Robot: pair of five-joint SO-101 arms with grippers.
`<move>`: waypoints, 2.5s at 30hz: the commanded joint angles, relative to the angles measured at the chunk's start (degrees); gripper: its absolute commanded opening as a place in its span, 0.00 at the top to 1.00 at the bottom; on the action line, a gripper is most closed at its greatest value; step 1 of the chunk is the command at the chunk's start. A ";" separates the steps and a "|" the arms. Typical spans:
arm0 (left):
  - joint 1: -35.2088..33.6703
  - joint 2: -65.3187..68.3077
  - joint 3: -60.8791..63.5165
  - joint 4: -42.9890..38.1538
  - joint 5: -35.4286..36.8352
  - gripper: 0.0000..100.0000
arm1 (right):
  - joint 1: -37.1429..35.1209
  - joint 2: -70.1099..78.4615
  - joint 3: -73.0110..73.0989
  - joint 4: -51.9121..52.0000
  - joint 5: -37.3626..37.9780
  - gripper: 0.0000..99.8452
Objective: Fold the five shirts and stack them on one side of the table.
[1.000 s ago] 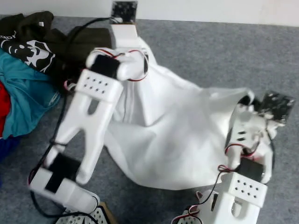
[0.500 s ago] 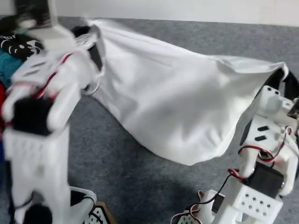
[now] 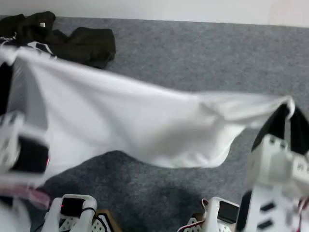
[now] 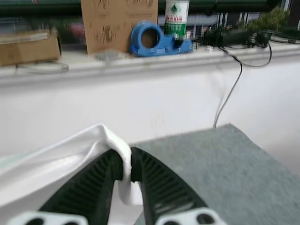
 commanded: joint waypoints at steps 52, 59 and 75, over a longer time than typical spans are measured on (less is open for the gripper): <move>-4.00 16.22 49.19 -69.45 -0.09 0.99 | -8.92 6.64 52.97 -84.00 1.85 0.99; -4.00 33.71 36.09 -69.80 -0.09 0.99 | -8.66 23.87 48.57 -96.04 1.67 0.99; -3.91 62.11 13.32 -69.71 0.00 0.99 | -8.84 60.97 20.97 -101.05 1.67 0.99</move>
